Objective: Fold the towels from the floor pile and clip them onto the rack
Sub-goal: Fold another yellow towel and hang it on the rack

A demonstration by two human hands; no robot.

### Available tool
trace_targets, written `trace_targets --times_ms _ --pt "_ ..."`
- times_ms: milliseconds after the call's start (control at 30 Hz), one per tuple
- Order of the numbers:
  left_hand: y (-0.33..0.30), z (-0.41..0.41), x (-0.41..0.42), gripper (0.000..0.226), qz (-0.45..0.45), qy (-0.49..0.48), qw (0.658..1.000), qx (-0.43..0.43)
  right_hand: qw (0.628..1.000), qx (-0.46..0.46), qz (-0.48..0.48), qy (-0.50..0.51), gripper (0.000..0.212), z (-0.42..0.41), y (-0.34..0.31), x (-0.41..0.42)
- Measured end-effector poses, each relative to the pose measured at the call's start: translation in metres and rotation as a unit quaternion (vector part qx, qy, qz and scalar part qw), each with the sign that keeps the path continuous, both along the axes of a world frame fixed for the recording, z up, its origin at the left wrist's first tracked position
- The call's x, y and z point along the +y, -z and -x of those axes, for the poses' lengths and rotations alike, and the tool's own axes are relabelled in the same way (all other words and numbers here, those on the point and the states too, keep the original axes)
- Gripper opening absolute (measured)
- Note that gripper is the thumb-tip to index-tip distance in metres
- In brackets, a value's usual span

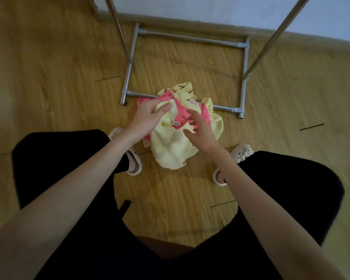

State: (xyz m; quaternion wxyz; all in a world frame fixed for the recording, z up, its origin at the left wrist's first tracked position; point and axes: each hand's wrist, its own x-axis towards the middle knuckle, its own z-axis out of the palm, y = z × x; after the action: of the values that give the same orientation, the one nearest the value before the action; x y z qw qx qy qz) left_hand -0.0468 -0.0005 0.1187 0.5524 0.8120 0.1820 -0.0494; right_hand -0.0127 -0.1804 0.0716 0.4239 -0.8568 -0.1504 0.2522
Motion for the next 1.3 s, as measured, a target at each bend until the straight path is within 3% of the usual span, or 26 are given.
trace_targets --times_ms 67,200,367,600,733,833,933,1033,1133,1300 --pt "-0.037 0.011 -0.007 0.013 0.039 -0.008 0.999 -0.015 0.999 -0.008 -0.046 -0.009 0.066 0.008 -0.024 -0.006" --pt "-0.104 0.031 -0.019 0.037 0.083 0.001 0.996 -0.040 0.994 -0.035 -0.099 -0.045 0.062 0.022 -0.076 -0.014" --pt "-0.172 0.058 -0.032 0.017 0.160 0.017 0.984 -0.075 0.985 -0.059 -0.140 -0.076 0.044 0.035 -0.128 -0.019" --pt "-0.215 0.078 -0.031 0.014 0.314 -0.061 0.944 -0.083 0.987 -0.092 -0.113 -0.071 0.004 0.058 -0.168 -0.030" --pt "-0.229 0.080 -0.024 0.013 0.410 -0.140 0.899 -0.070 0.993 -0.101 -0.062 -0.027 0.011 0.067 -0.159 -0.047" --pt "-0.239 0.086 -0.021 0.027 0.437 -0.172 0.881 -0.058 0.996 -0.078 -0.040 0.002 0.011 0.076 -0.145 -0.059" --pt "-0.248 0.091 -0.013 0.039 0.447 -0.207 0.868 -0.056 0.998 -0.061 -0.015 0.024 0.026 0.082 -0.136 -0.067" --pt "-0.255 0.093 -0.005 0.033 0.442 -0.232 0.865 -0.054 0.997 -0.037 -0.002 0.062 0.044 0.087 -0.133 -0.074" --pt "-0.252 0.093 0.006 0.026 0.406 -0.279 0.868 -0.058 0.995 0.002 -0.014 0.095 0.040 0.088 -0.134 -0.079" --pt "-0.228 0.094 0.021 0.015 0.229 -0.265 0.933 -0.089 0.988 0.084 -0.054 0.114 0.028 0.080 -0.165 -0.073"
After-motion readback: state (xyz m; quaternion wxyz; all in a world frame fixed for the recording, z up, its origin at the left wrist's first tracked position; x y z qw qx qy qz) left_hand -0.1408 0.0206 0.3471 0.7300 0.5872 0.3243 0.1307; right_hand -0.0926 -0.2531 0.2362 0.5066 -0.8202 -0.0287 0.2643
